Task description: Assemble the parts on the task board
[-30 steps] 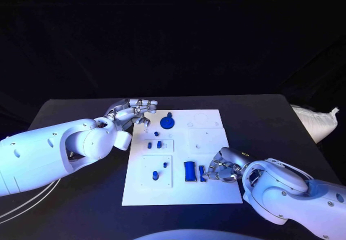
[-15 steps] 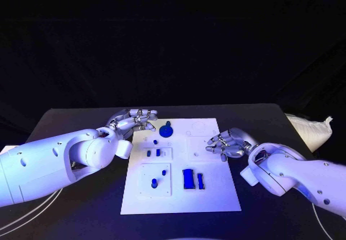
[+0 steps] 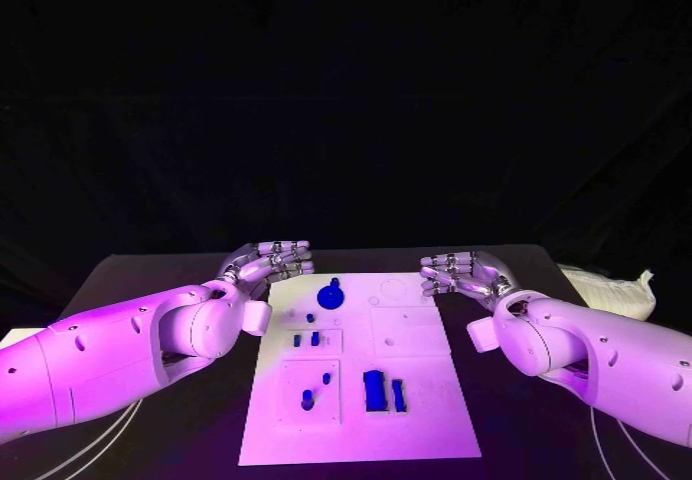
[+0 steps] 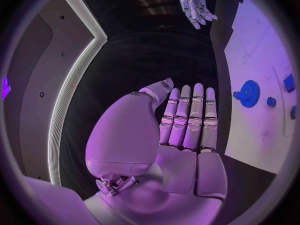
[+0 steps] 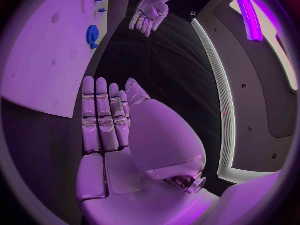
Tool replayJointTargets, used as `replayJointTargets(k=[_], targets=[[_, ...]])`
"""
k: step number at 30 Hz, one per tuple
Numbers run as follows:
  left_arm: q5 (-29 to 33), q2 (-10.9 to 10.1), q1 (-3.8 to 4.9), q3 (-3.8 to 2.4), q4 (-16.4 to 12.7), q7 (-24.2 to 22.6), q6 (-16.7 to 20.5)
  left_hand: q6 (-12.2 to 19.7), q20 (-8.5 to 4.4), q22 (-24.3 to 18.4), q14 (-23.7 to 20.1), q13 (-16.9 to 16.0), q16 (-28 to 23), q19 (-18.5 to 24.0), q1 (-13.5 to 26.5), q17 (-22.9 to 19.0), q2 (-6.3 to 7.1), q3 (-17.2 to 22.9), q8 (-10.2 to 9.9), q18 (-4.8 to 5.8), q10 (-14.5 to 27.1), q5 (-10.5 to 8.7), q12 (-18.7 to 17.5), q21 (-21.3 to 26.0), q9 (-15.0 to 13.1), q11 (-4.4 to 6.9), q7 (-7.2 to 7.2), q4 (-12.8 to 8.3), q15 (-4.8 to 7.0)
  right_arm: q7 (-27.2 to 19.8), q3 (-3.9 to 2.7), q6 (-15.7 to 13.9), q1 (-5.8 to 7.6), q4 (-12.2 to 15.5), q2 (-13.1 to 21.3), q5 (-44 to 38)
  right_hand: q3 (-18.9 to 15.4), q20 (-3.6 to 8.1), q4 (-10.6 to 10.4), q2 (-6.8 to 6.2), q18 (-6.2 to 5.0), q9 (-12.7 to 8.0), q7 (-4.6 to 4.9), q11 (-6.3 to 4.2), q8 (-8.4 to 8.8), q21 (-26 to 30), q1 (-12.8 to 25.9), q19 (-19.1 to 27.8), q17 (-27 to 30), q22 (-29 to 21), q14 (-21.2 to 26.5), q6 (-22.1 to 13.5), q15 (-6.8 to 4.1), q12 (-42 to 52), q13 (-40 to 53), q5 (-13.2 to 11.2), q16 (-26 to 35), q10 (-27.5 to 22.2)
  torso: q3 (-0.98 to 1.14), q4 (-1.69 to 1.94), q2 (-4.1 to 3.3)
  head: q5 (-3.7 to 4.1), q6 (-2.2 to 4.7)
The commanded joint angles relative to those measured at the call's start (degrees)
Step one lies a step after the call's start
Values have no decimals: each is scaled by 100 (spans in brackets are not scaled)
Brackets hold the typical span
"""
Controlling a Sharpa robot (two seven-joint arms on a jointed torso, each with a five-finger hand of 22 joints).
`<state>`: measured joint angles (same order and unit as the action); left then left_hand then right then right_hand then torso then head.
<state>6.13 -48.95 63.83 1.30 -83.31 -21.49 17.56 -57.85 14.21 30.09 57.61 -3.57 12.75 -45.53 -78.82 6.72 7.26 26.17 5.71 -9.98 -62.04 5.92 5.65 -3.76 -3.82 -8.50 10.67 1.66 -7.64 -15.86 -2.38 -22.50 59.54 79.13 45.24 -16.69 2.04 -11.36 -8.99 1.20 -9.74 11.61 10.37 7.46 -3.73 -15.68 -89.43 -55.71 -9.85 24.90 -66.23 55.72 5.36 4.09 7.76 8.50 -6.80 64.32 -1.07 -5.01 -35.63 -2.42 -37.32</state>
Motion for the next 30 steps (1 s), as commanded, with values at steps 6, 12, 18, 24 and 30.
replayJointTargets(k=[6, 12, 18, 24, 30], targets=[[86, 101, -53, -1, 105, -146, 138, 1749, -417, -1046, -1692, 357, -505, 1364, 2397, -257, -230, -795, -571, 300, 1855, -178, -565, 376, 382, 233, -315, -166, 228, -275, -6, 137, 7, -223, -141, 204, -204, 422, 335, -120, 292, -474, -304, -239, 373, 544, 2785, 1357, 452, -920, 1723, -1588, -536, -409, -776, -276, 276, -1835, 21, 8, 64, -13, 82], [21, 132, -82, -13, 33, -209, 371, 2441, -582, -1393, -2390, 357, -647, 1914, 3359, -672, -324, -1117, -571, 350, 2608, -592, -565, 376, 382, 340, -433, -166, 320, -389, 19, -97, 13, -90, -132, 353, -204, 549, 442, -120, 336, -598, -434, -327, 373, 724, 3870, 2077, 552, -1199, 2566, -2273, -536, -409, -776, -386, 680, -2625, 41, 125, 155, 48, 132], [-181, 225, -173, -50, -189, -407, 1099, 3207, -776, -1763, -3162, 357, -792, 2520, 4392, -672, -726, -1460, -571, 438, 3430, -592, -565, 376, 382, 850, -581, -166, 764, -743, 96, -825, 30, 323, -105, 817, -204, 684, 899, -120, 451, -727, -573, -746, 373, 919, 5034, 2882, 985, -1496, 3499, -3033, -536, -409, -776, -850, 680, -3499, 91, 411, 376, 196, 256], [-448, 349, -293, -99, -483, -669, 2061, 3783, -920, -2041, -3744, 357, -1275, 2973, 5172, -672, -726, -1720, -571, 560, 4050, -592, -565, 376, 382, 850, -1067, -166, 764, -1174, 190, -1712, 51, 827, -72, 1382, -204, 1136, 899, -120, 513, -1161, -1037, -746, 373, 1064, 5909, 3485, 985, -1719, 4200, -3603, -536, -409, -776, -850, 680, -4160, 107, 501, 445, 242, 294], [-591, 416, -357, -126, -640, -809, 2577, 4238, -1421, -2262, -4202, 357, -1275, 3332, 5789, -672, -726, -1924, -571, 998, 4540, -592, -565, 376, 382, 850, -1067, -166, 764, -1377, 234, -2129, 61, 1064, -56, 1648, -204, 1136, 899, -120, 974, -1161, -1037, -746, 373, 1568, 6601, 3963, 985, -1895, 4754, -4052, -536, -409, -776, -850, 680, -4679, 107, 501, 445, 242, 294]])
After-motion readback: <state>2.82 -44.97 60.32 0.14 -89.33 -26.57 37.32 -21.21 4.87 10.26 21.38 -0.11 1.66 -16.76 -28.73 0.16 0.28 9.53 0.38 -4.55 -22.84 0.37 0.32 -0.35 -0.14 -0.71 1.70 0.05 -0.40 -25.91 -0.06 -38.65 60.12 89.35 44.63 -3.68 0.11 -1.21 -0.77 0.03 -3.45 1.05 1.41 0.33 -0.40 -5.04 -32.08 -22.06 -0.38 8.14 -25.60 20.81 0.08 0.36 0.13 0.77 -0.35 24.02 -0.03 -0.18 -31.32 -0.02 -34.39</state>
